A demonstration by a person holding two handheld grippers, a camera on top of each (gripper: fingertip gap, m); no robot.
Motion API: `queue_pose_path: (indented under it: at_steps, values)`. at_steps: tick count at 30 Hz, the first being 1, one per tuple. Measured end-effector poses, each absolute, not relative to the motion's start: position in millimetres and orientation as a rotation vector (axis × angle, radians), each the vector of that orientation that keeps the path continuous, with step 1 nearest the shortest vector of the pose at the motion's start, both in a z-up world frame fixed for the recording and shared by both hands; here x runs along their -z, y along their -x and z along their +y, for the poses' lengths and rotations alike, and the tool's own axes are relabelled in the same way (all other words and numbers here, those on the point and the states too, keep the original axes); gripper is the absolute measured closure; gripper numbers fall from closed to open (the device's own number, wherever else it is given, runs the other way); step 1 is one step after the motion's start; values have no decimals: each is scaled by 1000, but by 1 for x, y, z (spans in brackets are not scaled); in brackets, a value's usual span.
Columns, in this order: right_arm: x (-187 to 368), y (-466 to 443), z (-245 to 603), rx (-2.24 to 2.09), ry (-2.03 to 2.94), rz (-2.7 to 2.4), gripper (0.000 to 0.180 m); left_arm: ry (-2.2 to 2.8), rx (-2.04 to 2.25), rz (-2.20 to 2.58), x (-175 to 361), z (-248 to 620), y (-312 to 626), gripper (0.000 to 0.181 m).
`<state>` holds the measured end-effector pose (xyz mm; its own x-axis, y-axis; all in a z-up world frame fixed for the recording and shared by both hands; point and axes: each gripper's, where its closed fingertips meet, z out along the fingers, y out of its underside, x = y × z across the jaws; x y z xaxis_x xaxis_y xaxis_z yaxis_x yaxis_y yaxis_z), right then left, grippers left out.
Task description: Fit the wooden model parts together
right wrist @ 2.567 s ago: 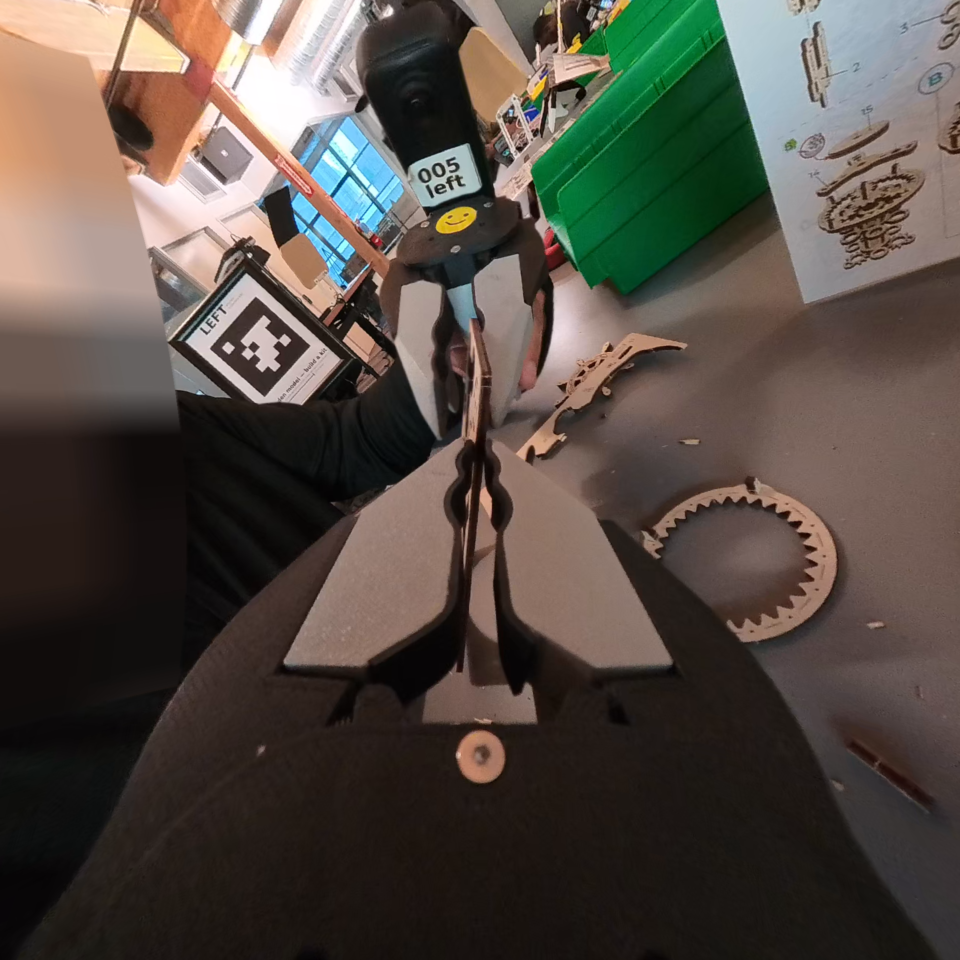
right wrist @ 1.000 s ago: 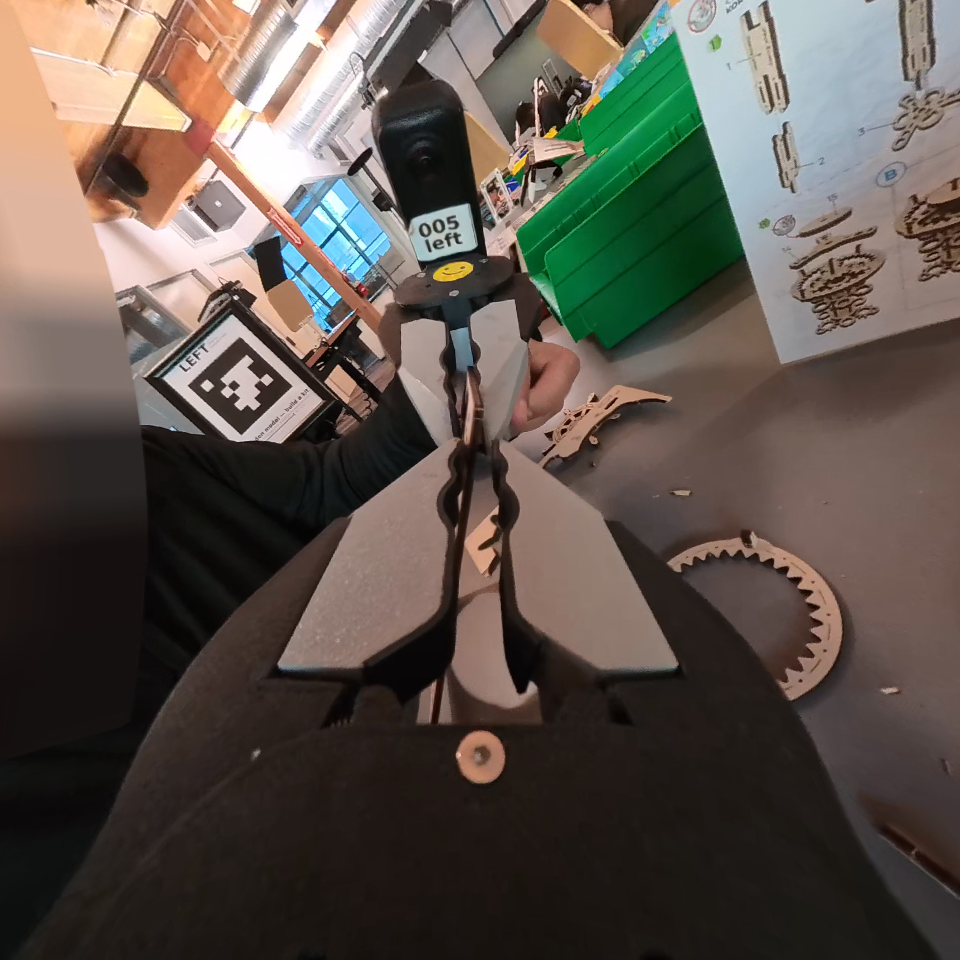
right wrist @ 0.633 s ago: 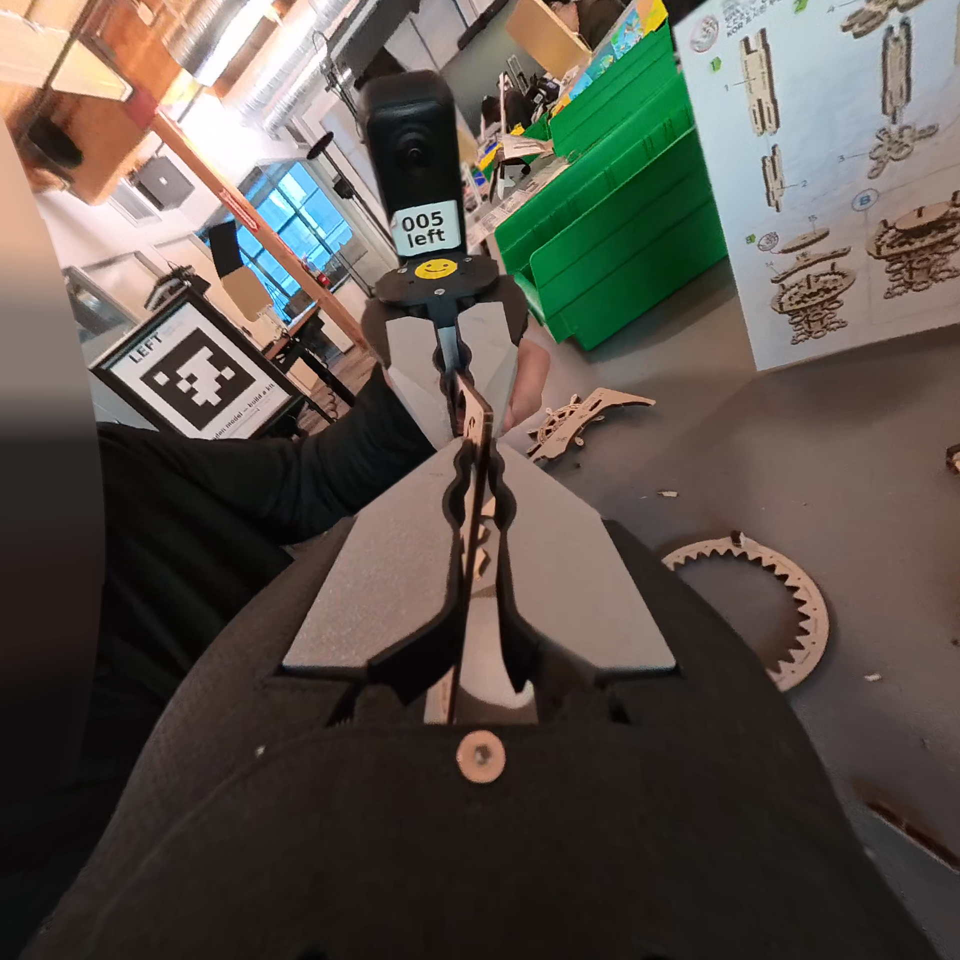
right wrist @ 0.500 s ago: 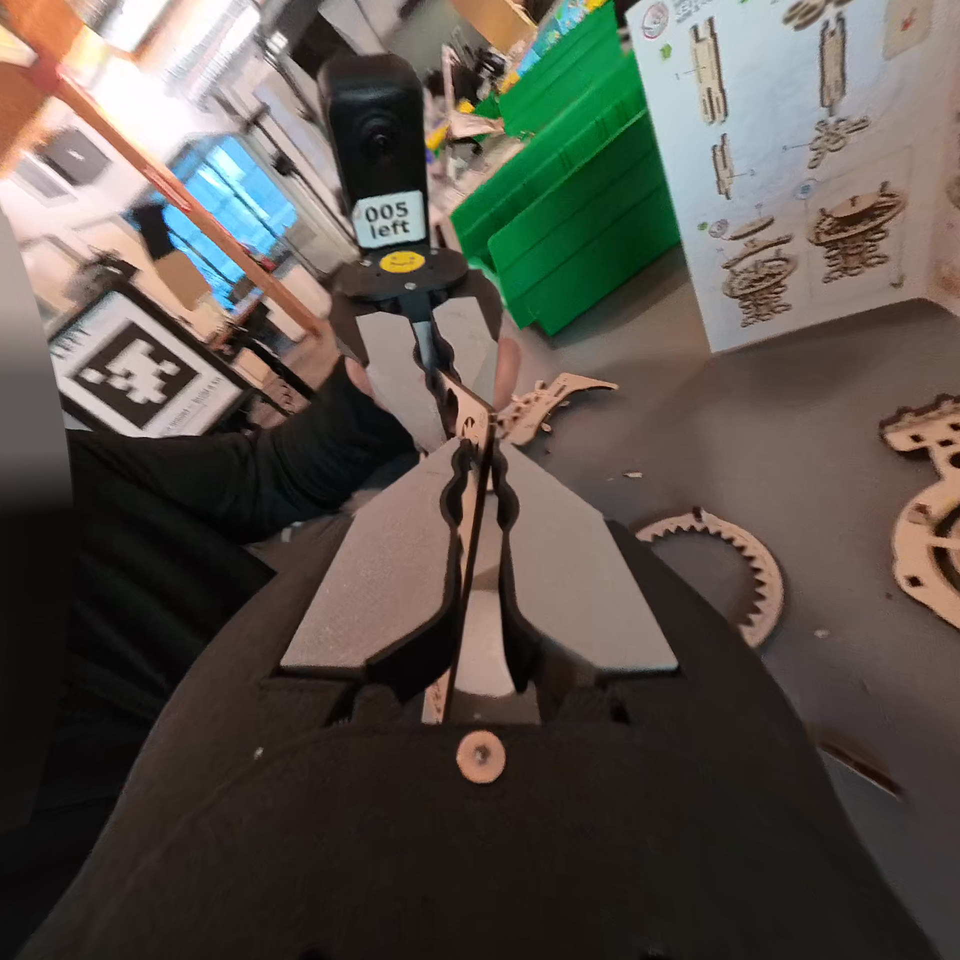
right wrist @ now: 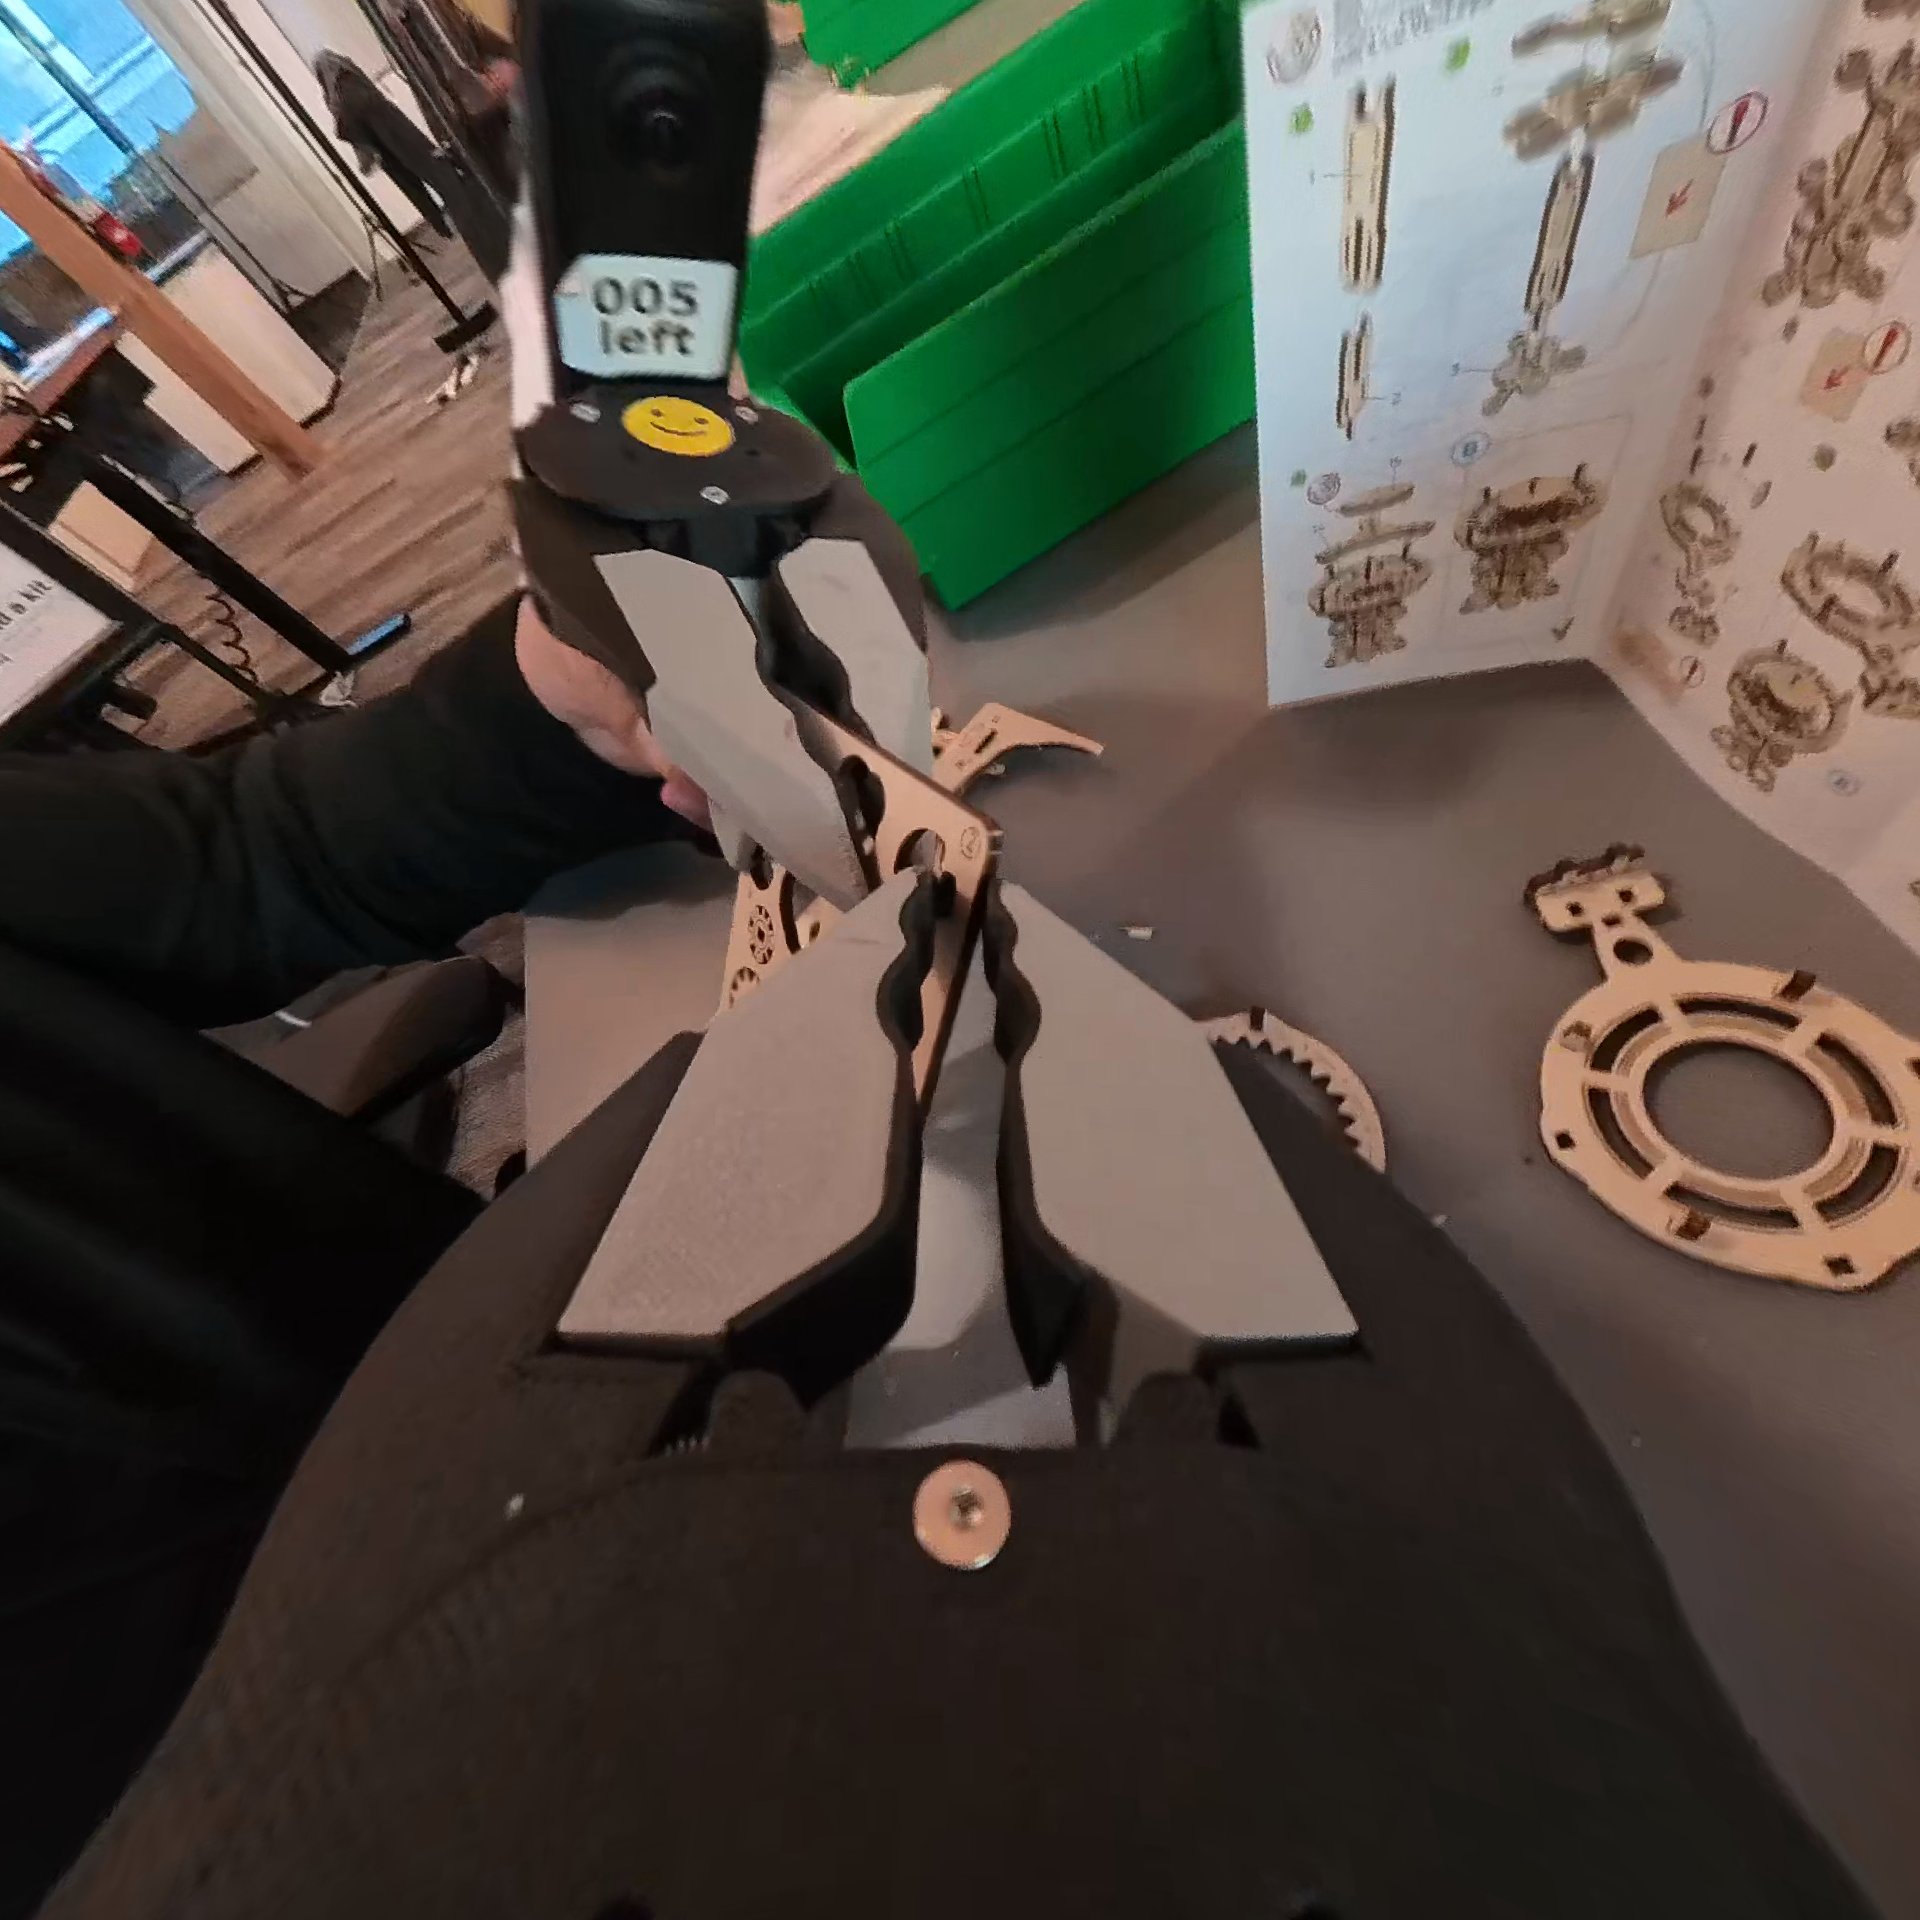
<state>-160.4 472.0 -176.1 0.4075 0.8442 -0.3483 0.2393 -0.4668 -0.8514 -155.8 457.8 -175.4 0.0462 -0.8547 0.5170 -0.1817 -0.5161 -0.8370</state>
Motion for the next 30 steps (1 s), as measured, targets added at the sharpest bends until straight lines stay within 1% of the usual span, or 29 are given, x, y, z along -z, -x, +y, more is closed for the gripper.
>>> queue_pose_path:
  at_steps: [6,10,15,17,19,23,24,30]
  values:
    - [167,159,466,-1291,1837,-864,175,1718,1523,1061,171,454,154,179]
    - [166,150,466,-1272,1821,-868,175,1723,1517,1045,172,458,157,179]
    - [144,142,462,-1383,1694,-850,157,1690,1579,1076,168,451,156,180]
    - [148,144,461,-1438,1708,-839,152,1689,1580,1088,169,450,155,180]
    - [153,148,460,-1432,1732,-856,153,1691,1572,1106,170,447,154,179]
    - [167,153,466,-1128,1799,-942,170,1724,1509,1101,175,450,151,179]
    - [169,153,467,-1047,1812,-955,171,1736,1513,1092,176,450,151,179]
    - [177,151,473,-532,1951,-1039,168,1782,1450,1072,179,453,151,179]
